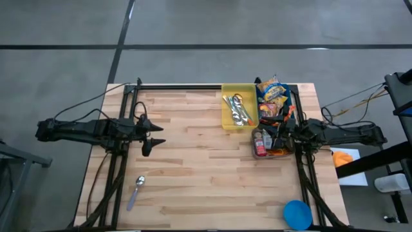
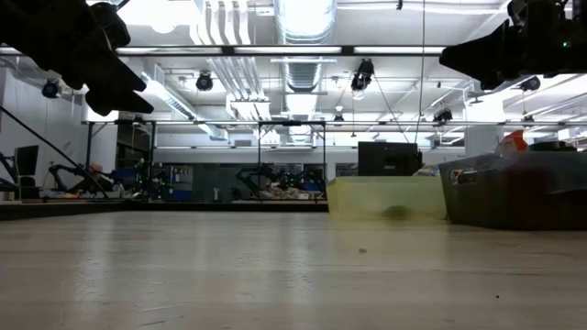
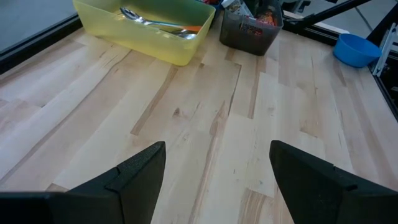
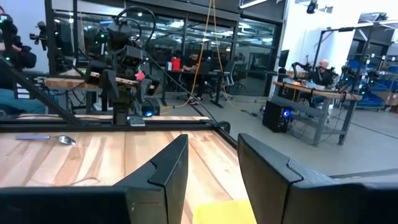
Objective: Pick & Place Food Item
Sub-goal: Put the violet spoon into the yellow bin
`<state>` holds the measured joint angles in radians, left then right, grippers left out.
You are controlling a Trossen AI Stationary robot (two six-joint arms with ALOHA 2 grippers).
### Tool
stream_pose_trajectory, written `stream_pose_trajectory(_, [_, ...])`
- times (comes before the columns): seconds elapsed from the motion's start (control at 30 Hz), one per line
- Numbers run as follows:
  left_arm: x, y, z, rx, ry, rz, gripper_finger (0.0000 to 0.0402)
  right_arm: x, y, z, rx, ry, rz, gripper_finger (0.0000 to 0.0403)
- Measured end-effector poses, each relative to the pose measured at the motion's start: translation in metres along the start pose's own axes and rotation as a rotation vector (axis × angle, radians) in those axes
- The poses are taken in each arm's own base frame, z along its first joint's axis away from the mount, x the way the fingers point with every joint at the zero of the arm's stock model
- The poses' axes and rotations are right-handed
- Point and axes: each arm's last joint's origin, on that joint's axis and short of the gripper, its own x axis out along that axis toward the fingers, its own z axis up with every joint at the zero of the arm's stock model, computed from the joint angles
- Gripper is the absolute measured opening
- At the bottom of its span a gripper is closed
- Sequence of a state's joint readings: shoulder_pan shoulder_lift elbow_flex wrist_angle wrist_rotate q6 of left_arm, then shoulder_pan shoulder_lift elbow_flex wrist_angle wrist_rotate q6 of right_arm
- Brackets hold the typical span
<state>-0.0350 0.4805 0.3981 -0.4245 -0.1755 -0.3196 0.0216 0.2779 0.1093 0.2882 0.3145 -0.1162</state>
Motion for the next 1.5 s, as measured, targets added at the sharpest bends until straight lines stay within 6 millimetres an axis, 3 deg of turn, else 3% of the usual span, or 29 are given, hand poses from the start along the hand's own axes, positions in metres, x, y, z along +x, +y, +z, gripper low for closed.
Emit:
stream_pose_trajectory(1.0, [0.0,0.0,0.0,-0.003,0.0,0.0,0.029,0.0,0.0,0.0,-0.068,0.001,0.0,0.0137])
stream_pose_trajectory(1.07, [0.0,-0.001,0.001,-0.058,-0.015,-0.006,0.029,0.0,0.0,0.0,-0.068,0.001,0.0,0.0137])
stream_pose_trajectory(1.27, [-0.001,-0.003,0.009,-0.473,-0.081,-0.047,0.029,0.0,0.0,0.0,-0.068,0.001,0.0,0.0137])
stream_pose_trajectory(1.5, [-0.003,-0.003,0.015,-0.537,-0.044,0.025,0.029,0.0,0.0,0.0,-0.068,0.001,0.0,0.0137])
